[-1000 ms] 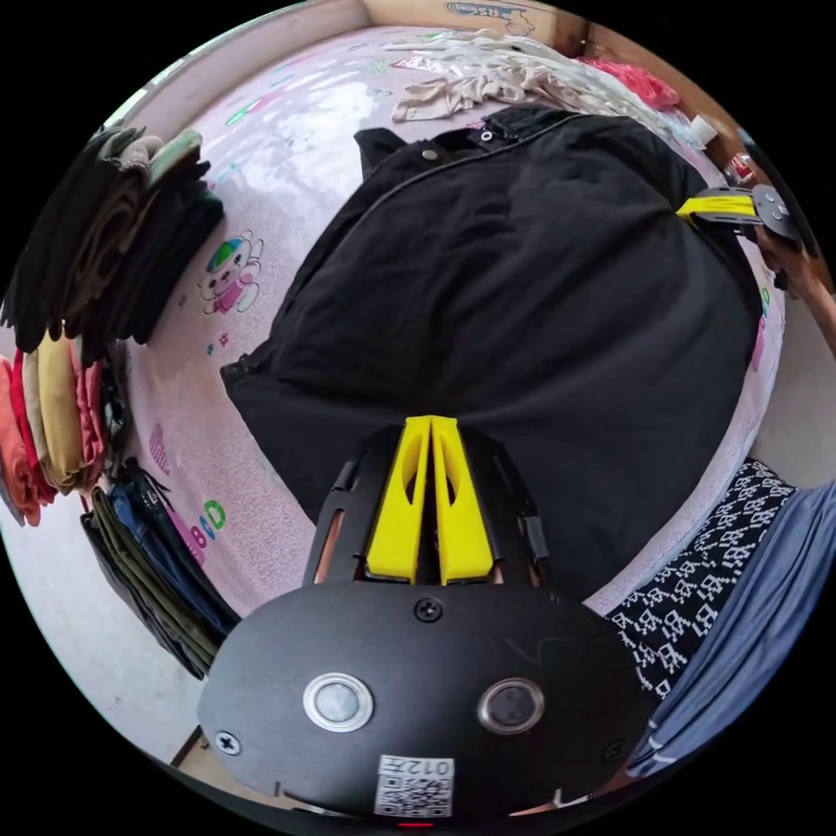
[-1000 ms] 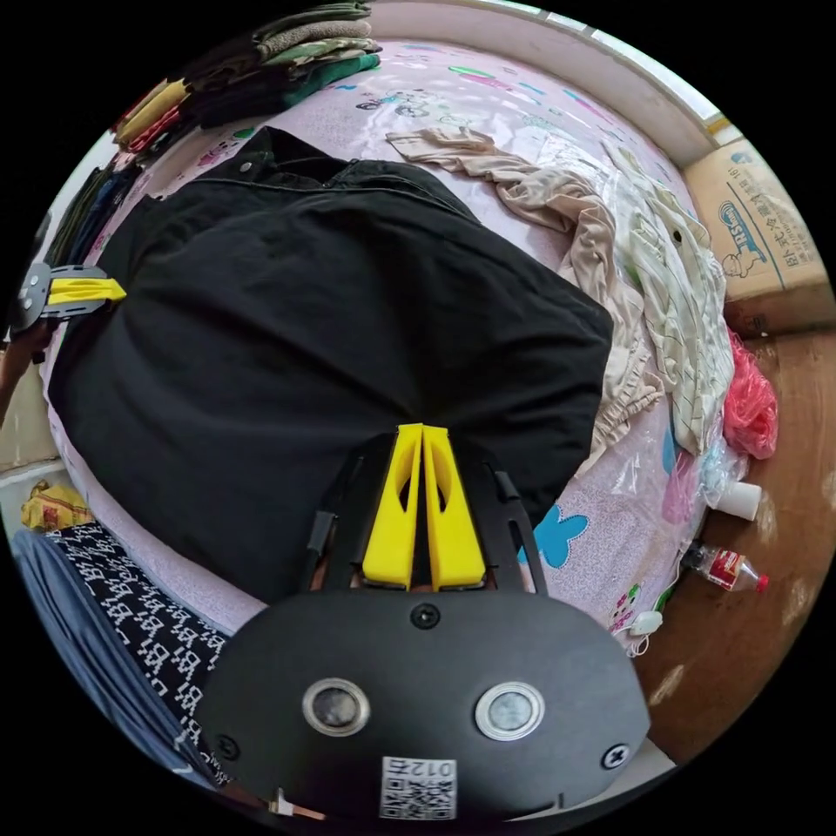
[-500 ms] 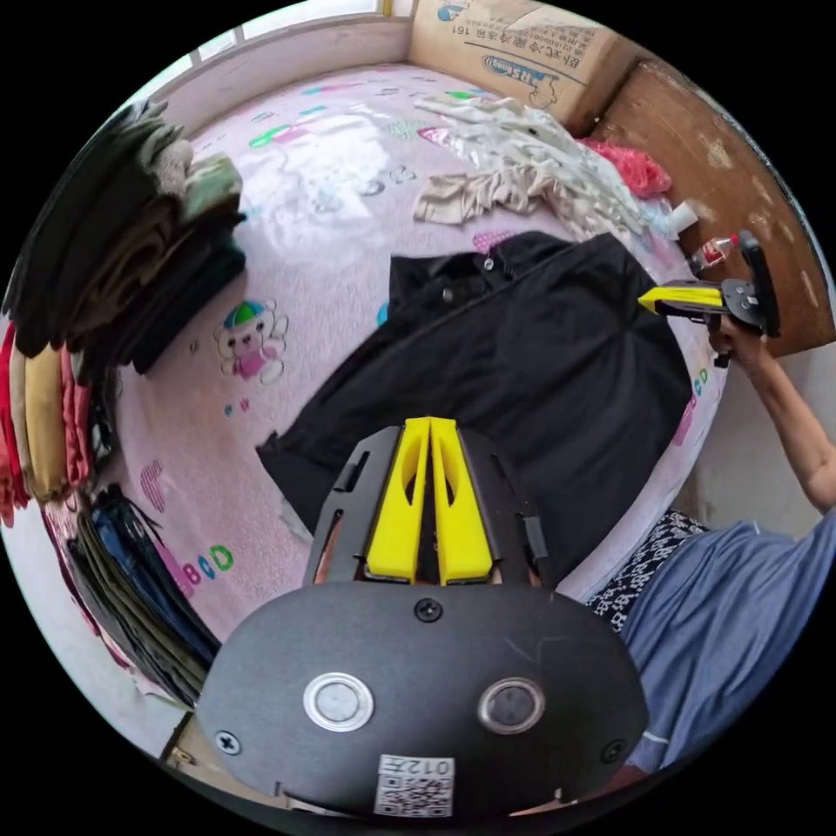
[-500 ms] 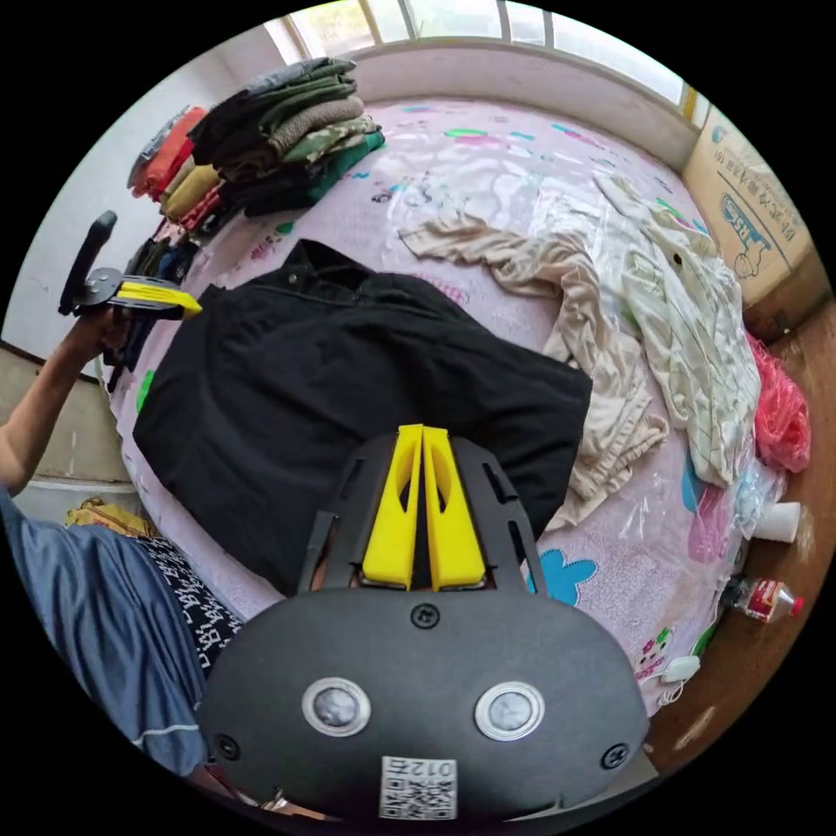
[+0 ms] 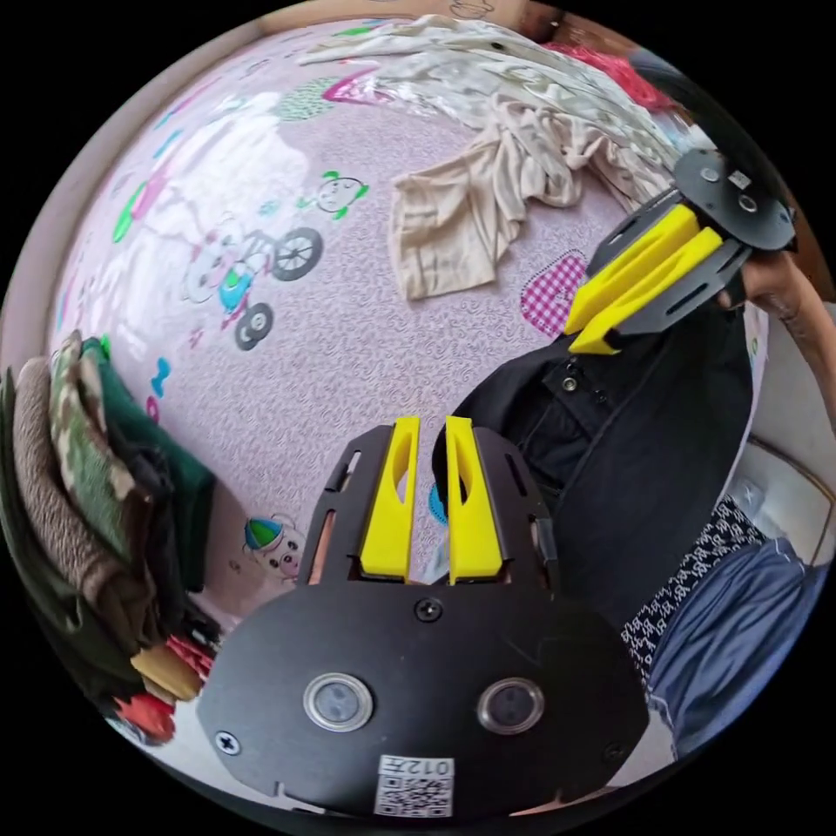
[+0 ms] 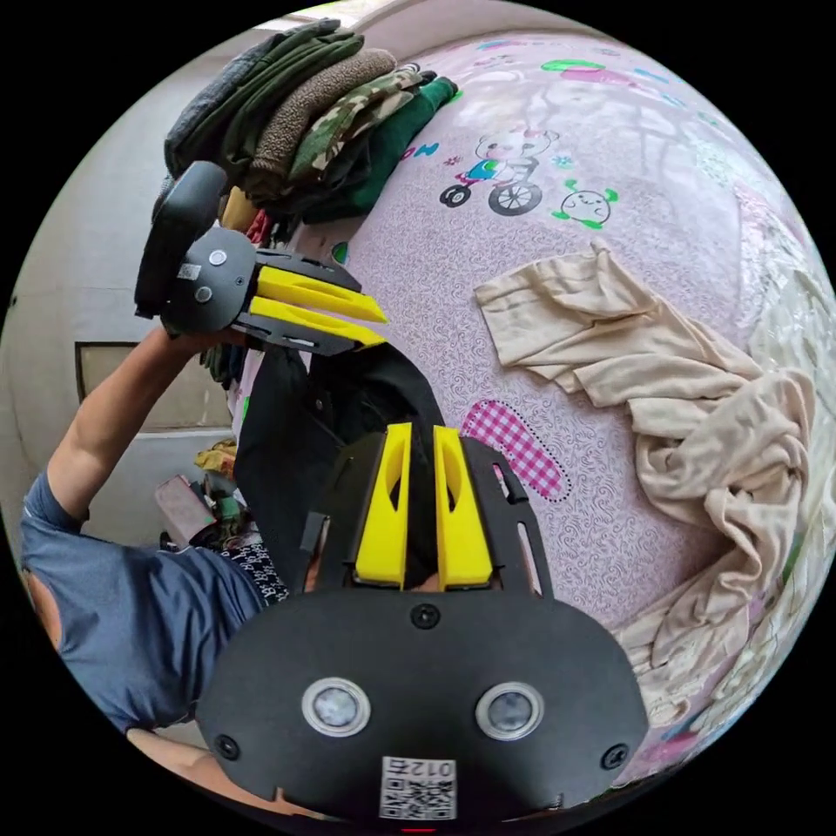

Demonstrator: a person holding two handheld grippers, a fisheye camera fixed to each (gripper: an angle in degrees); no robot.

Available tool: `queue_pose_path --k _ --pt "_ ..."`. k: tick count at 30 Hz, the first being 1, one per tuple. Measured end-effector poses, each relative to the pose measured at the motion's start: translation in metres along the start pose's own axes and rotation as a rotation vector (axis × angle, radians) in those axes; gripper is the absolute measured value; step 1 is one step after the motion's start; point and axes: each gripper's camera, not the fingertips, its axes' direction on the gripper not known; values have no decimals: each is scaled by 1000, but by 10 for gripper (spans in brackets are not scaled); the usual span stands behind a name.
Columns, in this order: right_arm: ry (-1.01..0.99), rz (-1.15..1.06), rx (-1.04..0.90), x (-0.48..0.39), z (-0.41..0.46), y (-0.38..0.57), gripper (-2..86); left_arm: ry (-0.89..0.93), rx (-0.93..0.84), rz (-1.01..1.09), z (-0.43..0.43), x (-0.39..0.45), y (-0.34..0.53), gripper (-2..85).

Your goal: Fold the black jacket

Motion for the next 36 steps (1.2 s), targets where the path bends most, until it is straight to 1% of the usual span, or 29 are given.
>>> queue_pose_path --k 2,4,6,8,9,11,13,15,17,19,22,25,30,34,36 --pt "33 -21 -63 -6 24 4 31 55 -3 78 5 -4 -10 49" --pt "86 -34 -61 -16 36 15 28 35 -13 130 8 -3 -15 58" --pt "150 -99 16 -38 38 33 24 22 4 179 5 -3 -18 67" --pt "255 -197 133 -76 40 67 21 62 60 240 -7 -5 -19 78" --pt "288 -219 156 -86 41 76 20 76 72 257 -10 -5 -19 81" --pt "428 -312 218 -126 55 112 19 95 65 344 -18 -4 -22 89" --pt "545 -367 259 -153 69 137 18 100 65 413 -25 -2 -21 93" --pt "644 -414 286 -176 83 159 18 143 47 471 -31 -2 -20 96" --pt "755 -462 320 -201 102 183 17 226 52 528 -44 -4 -15 97" --pt "820 -489 346 -214 115 198 17 253 37 584 -50 -1 -10 98" --pt "863 -495 355 -223 130 213 16 238 -10 690 -56 11 2 104" --pt "864 -477 380 -226 134 223 16 308 -39 750 -68 15 14 109" --pt "955 -548 408 -235 146 242 16 224 -9 730 -77 8 20 107" --pt "1011 -616 426 -232 154 259 15 109 35 719 -88 3 24 108" --pt "1026 -627 425 -225 154 261 15 113 36 742 -93 2 26 107"
